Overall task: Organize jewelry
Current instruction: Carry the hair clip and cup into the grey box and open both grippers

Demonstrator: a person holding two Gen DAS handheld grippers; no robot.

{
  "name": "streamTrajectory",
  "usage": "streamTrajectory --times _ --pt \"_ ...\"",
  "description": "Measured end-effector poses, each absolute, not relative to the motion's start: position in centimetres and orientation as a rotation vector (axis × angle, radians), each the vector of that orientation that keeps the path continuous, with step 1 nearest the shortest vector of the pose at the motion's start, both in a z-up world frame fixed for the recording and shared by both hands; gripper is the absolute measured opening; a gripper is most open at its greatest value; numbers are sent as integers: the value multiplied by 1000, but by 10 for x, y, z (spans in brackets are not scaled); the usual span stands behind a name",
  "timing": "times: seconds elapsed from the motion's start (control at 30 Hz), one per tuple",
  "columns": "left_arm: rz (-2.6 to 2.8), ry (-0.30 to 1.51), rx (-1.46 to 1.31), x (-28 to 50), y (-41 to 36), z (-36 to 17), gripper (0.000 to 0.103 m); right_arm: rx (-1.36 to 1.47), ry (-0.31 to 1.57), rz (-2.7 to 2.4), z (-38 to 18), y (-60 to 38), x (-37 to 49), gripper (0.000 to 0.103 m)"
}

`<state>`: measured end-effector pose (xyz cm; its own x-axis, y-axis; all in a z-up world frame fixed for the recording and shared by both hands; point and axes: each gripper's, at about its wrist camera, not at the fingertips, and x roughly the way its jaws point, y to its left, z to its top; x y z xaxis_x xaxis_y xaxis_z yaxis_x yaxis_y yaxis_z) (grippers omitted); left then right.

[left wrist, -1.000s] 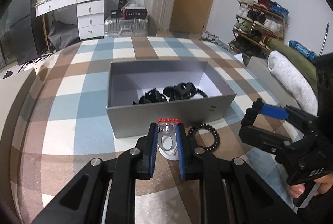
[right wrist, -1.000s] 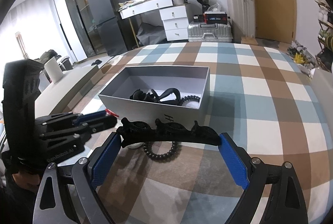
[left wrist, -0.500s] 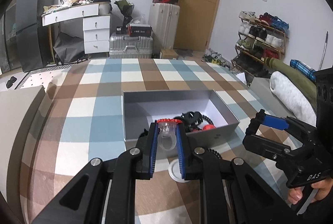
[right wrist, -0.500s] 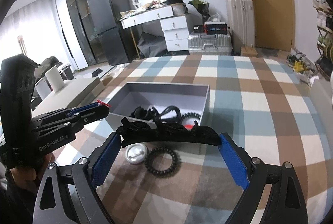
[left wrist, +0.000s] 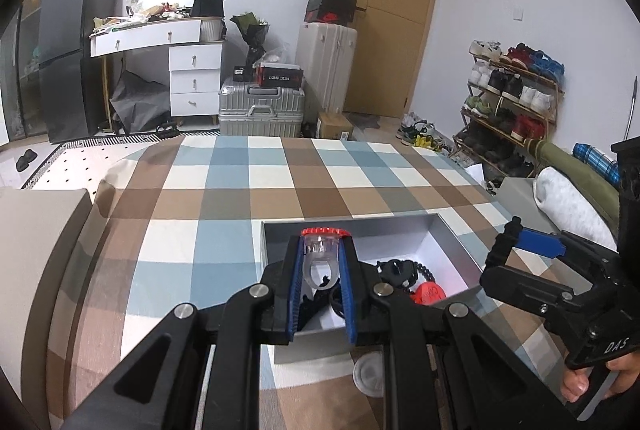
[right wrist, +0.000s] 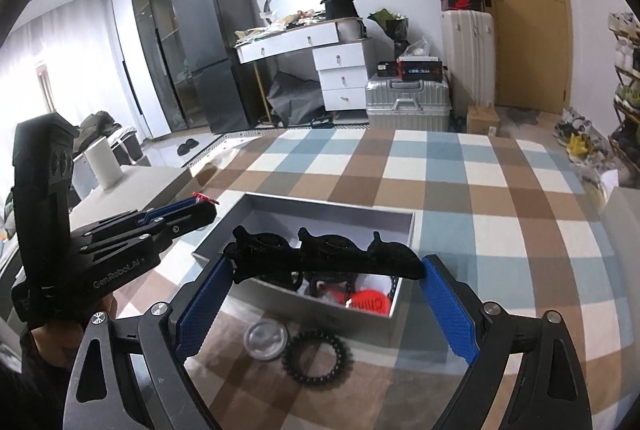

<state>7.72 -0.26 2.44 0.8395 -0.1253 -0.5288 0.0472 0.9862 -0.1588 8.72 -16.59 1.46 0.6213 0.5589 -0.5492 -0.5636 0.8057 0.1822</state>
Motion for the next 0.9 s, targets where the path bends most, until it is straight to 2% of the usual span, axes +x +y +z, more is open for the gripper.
streamTrajectory --times 0.9 --pt "-99 613 -102 85 -13 6 12 13 693 665 -9 -150 116 95"
